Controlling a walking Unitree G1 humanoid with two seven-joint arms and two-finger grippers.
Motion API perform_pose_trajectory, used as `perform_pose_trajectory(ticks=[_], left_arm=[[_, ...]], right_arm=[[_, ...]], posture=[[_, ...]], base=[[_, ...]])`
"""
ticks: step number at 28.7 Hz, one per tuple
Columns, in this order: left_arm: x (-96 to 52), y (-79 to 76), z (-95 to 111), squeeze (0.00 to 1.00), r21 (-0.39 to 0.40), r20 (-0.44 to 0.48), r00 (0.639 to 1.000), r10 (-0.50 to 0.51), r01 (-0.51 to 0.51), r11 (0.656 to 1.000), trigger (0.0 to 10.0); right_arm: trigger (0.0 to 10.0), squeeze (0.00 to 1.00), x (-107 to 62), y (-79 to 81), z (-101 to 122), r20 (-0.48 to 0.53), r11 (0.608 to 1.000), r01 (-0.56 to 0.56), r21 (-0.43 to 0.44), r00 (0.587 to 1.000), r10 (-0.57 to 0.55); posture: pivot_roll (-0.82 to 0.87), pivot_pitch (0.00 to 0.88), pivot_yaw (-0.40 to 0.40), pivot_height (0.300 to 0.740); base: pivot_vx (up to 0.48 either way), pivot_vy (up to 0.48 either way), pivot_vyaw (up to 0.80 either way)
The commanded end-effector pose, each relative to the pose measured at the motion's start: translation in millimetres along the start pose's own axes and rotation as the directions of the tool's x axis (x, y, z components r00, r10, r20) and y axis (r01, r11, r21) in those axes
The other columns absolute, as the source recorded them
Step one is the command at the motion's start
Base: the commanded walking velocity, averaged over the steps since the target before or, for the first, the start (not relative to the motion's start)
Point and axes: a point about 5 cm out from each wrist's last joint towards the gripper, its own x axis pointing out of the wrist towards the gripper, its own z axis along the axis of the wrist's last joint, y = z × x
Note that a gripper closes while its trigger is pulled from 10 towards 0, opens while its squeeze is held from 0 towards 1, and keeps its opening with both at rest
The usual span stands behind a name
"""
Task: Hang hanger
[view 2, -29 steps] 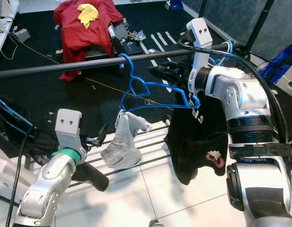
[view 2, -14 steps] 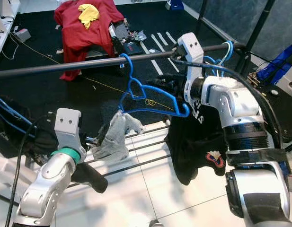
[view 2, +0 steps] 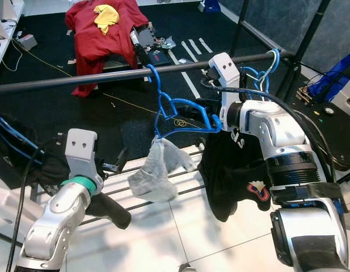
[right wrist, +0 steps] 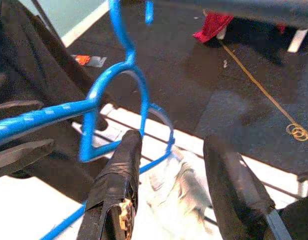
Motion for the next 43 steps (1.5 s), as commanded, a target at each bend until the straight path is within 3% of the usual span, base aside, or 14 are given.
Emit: perform_pose_trajectory(ticks=[1,5,9,13,19,21,23,26,30,34,43], left_arm=[[-1.7,0.3,-2.1,0.00,-0.002,-0.016,1.000,0.005,-0.005,1.000,10.0],[-1.9,-0.4,-2.6,0.00,-0.002,-0.018,1.000,0.000,0.000,1.000,10.0],[-1.0,-1.3,-2.4,0.00,-0.003,-0.018,1.000,-0.003,0.003,1.000,10.0],[-0.4,-2.5,-2.2,0.00,-0.005,-0.018,1.000,-0.008,0.008,1.000,10.0],[-0.5,-2.7,-1.7,0.00,-0.004,-0.018,1.000,-0.007,0.007,1.000,10.0],[-0.9,-2.7,-1.4,0.00,-0.005,-0.017,1.000,-0.003,0.003,1.000,10.0],[-1.1,-2.7,-1.4,0.00,-0.005,-0.017,1.000,-0.002,0.002,1.000,10.0],[-3.1,-2.4,-1.2,0.00,-0.006,-0.016,1.000,0.005,-0.005,1.000,10.0],[-4.7,-0.9,-1.8,0.00,-0.007,-0.017,1.000,0.015,-0.015,1.000,10.0],[-5.5,-1.5,-2.2,0.00,-0.009,-0.018,1.000,0.016,-0.016,1.000,10.0],[-3.5,-6.5,-2.6,0.00,-0.010,-0.024,1.000,-0.011,0.011,1.000,10.0]], right_arm=[[10.0,0.00,-4.0,-3.2,9.3,0.030,0.999,0.029,-0.027,0.999,-0.029],[10.0,0.00,-11.2,-9.2,40.1,0.152,0.991,0.116,-0.061,0.983,-0.106],[10.0,0.00,-10.6,-10.0,47.3,0.207,0.992,0.118,-0.034,0.972,-0.108],[10.0,0.00,1.9,-4.6,54.2,0.310,0.995,0.046,0.089,0.948,-0.071],[10.0,0.00,30.4,4.5,45.8,0.317,0.975,-0.011,0.220,0.946,-0.061],[10.0,0.00,44.6,12.8,43.4,0.342,0.951,-0.073,0.301,0.939,-0.036],[10.0,0.00,48.5,15.3,43.1,0.352,0.941,-0.093,0.326,0.936,-0.029],[10.0,0.00,67.1,32.7,39.3,0.358,0.907,-0.161,0.389,0.934,0.013],[10.0,0.00,78.2,50.2,33.4,0.347,0.895,-0.195,0.401,0.937,0.049],[10.0,0.00,79.9,57.2,28.8,0.332,0.903,-0.178,0.391,0.942,0.042],[10.0,0.00,87.1,70.7,15.0,0.274,0.907,-0.027,0.420,0.957,-0.098]], posture=[[-0.18,0.104,0.078,0.740],[-0.18,0.106,0.083,0.740],[-0.18,0.106,0.083,0.740],[-0.18,0.106,0.083,0.740],[-0.17,0.110,0.081,0.740],[-0.17,0.110,0.077,0.740],[-0.17,0.110,0.077,0.740],[-0.15,0.110,0.071,0.740],[-0.15,0.110,0.071,0.740],[-0.15,0.114,0.062,0.740],[-0.17,0.121,0.078,0.740]], base=[[0.000,0.000,0.00],[0.000,0.000,0.00],[0.000,0.000,0.00],[0.000,0.000,0.00],[0.000,0.000,0.00],[0.000,0.000,0.00],[0.000,0.000,0.00],[0.000,0.000,0.00],[0.000,0.000,0.00],[0.000,0.000,0.00],[0.000,0.000,0.00]])
